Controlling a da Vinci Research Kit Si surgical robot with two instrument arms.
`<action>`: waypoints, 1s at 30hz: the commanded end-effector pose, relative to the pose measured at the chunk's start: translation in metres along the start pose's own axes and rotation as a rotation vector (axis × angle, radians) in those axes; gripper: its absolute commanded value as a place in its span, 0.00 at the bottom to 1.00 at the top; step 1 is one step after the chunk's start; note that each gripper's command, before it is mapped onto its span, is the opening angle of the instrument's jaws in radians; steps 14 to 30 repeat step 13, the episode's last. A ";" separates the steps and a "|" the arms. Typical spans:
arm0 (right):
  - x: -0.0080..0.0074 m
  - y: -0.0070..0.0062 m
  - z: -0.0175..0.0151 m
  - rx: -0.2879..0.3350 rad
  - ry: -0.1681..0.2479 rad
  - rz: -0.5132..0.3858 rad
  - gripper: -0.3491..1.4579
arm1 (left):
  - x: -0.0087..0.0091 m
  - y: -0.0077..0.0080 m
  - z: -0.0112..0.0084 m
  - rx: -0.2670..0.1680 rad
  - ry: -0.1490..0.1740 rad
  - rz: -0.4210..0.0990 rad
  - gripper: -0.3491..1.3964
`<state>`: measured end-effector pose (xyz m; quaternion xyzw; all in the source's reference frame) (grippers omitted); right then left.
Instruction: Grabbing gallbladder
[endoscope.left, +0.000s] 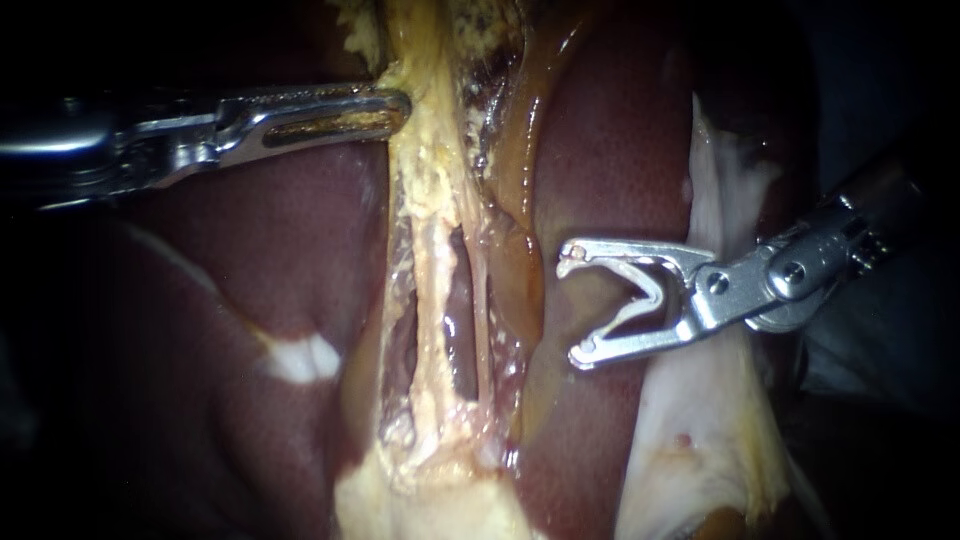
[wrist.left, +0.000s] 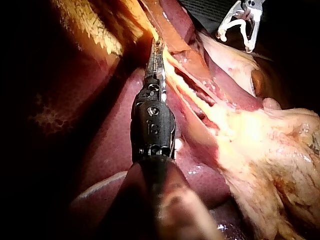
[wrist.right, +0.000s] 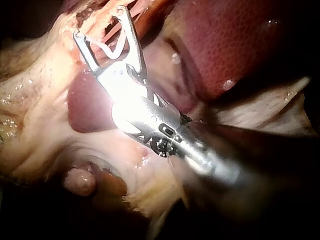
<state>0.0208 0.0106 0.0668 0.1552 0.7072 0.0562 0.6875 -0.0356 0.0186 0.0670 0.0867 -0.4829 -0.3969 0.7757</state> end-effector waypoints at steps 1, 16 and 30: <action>0.0000 0.0000 0.0000 0.000 0.000 0.000 0.51 | 0.0000 0.0000 0.0000 0.002 0.000 0.000 0.00; 0.0000 0.0000 0.0001 0.000 0.000 0.000 0.51 | 0.0000 0.0000 -0.0001 0.003 0.000 0.000 0.00; 0.0000 0.0000 0.0001 0.000 0.000 0.000 0.51 | 0.0000 0.0000 -0.0001 0.003 0.000 0.000 0.00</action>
